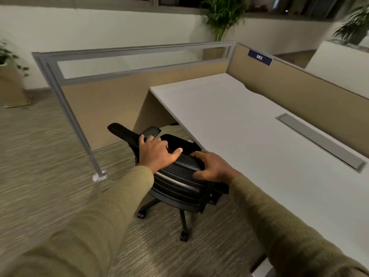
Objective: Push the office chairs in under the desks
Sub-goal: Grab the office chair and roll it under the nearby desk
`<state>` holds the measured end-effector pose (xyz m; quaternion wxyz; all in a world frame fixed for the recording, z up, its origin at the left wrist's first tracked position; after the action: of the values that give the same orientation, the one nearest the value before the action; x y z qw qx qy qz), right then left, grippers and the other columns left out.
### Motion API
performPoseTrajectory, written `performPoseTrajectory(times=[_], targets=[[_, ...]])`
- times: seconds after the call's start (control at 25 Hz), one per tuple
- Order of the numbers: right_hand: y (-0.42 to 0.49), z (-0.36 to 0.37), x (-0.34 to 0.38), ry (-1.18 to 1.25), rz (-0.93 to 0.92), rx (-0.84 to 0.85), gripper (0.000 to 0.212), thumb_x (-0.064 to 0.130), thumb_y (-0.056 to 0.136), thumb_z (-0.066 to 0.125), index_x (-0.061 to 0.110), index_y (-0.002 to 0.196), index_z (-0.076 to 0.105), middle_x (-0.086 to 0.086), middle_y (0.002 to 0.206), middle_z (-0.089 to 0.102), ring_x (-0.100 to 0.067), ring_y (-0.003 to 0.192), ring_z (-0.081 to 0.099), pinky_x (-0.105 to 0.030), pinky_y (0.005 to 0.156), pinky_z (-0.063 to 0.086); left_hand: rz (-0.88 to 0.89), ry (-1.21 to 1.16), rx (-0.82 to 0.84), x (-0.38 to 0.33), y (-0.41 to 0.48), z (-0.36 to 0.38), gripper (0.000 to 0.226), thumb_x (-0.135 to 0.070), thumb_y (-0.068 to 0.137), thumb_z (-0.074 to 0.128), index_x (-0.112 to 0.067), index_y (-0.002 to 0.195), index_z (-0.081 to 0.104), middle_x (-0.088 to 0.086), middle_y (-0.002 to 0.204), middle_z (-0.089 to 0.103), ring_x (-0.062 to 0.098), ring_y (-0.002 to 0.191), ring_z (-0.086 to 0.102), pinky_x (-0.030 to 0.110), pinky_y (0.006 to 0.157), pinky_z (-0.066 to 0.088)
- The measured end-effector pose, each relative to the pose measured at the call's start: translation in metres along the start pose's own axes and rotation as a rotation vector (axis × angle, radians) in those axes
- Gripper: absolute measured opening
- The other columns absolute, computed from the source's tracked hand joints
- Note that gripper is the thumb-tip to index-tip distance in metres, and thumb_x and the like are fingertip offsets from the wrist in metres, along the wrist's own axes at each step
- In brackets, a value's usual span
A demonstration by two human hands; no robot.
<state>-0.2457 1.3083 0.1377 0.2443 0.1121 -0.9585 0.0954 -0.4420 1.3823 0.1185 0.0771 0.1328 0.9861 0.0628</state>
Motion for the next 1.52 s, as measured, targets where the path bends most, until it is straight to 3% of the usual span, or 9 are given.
performPoseTrajectory(times=[0.12, 0.4, 0.6, 0.76, 1.12, 1.36, 1.52], targets=[[0.026, -0.010, -0.010, 0.002, 0.003, -0.018, 0.090, 0.062, 0.061, 0.058, 0.020, 0.140, 0.053, -0.004, 0.120, 0.059, -0.020, 0.102, 0.060, -0.036, 0.087, 0.053, 0.019, 0.001, -0.025, 0.001, 0.036, 0.006, 0.078, -0.087, 0.078, 0.025, -0.027, 0.086, 0.074, -0.002, 0.101, 0.072, 0.025, 0.111, 0.059, 0.056, 0.109, 0.027], [0.084, -0.025, -0.034, 0.052, 0.043, -0.071, 0.082, 0.058, 0.063, 0.060, 0.019, 0.135, 0.056, 0.000, 0.109, 0.057, -0.018, 0.093, 0.059, -0.029, 0.077, 0.049, 0.055, -0.032, -0.021, 0.005, 0.114, 0.016, 0.078, -0.087, 0.075, 0.024, -0.029, 0.086, 0.074, -0.002, 0.100, 0.071, 0.024, 0.111, 0.058, 0.054, 0.111, 0.026], [0.130, -0.025, -0.031, 0.041, 0.084, -0.130, 0.075, 0.055, 0.066, 0.061, 0.018, 0.131, 0.058, -0.004, 0.109, 0.059, -0.021, 0.092, 0.059, -0.034, 0.078, 0.052, 0.104, -0.046, 0.003, 0.025, 0.170, 0.017, 0.060, -0.077, 0.087, 0.043, -0.027, 0.087, 0.077, 0.000, 0.093, 0.070, 0.025, 0.109, 0.058, 0.050, 0.111, 0.026], [0.156, -0.025, -0.029, 0.043, 0.132, -0.160, 0.076, 0.058, 0.064, 0.059, 0.020, 0.129, 0.059, -0.001, 0.105, 0.057, -0.019, 0.089, 0.056, -0.030, 0.072, 0.047, 0.149, -0.051, -0.004, 0.034, 0.202, 0.018, 0.054, -0.071, 0.090, 0.046, -0.027, 0.088, 0.077, 0.001, 0.095, 0.071, 0.026, 0.111, 0.057, 0.047, 0.111, 0.025], [0.176, -0.029, -0.020, 0.022, 0.299, -0.215, 0.072, 0.057, 0.065, 0.065, 0.025, 0.129, 0.060, 0.002, 0.109, 0.061, -0.018, 0.094, 0.060, -0.035, 0.081, 0.053, 0.269, -0.098, 0.025, 0.048, 0.232, 0.019, 0.052, -0.068, 0.092, 0.046, -0.024, 0.086, 0.075, 0.001, 0.098, 0.071, 0.025, 0.110, 0.058, 0.049, 0.113, 0.024], [0.153, -0.011, -0.010, -0.064, 0.479, -0.453, 0.055, 0.054, 0.076, 0.071, 0.023, 0.121, 0.065, -0.002, 0.107, 0.065, -0.023, 0.098, 0.060, -0.037, 0.082, 0.051, 0.318, -0.185, -0.061, 0.054, 0.235, 0.025, 0.051, -0.057, 0.095, 0.046, -0.021, 0.070, 0.071, 0.006, 0.090, 0.072, 0.030, 0.101, 0.059, 0.051, 0.110, 0.027], [0.119, 0.025, 0.005, -0.006, 0.587, -0.688, 0.065, 0.043, 0.087, 0.065, 0.015, 0.143, 0.048, -0.010, 0.133, 0.056, -0.029, 0.119, 0.052, -0.041, 0.100, 0.045, 0.368, -0.292, -0.133, 0.059, 0.219, 0.029, 0.057, -0.051, 0.100, 0.034, -0.012, 0.079, 0.070, 0.014, 0.097, 0.071, 0.034, 0.105, 0.058, 0.055, 0.112, 0.029]])
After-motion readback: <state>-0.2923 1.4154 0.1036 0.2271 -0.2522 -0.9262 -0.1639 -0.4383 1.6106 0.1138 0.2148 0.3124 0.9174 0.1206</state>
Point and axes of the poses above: each hand's wrist, its own y-axis towards the middle knuckle, its own z-axis out of the palm, x = y × z, the point moved 3 cm from there along y, towards the middle knuckle
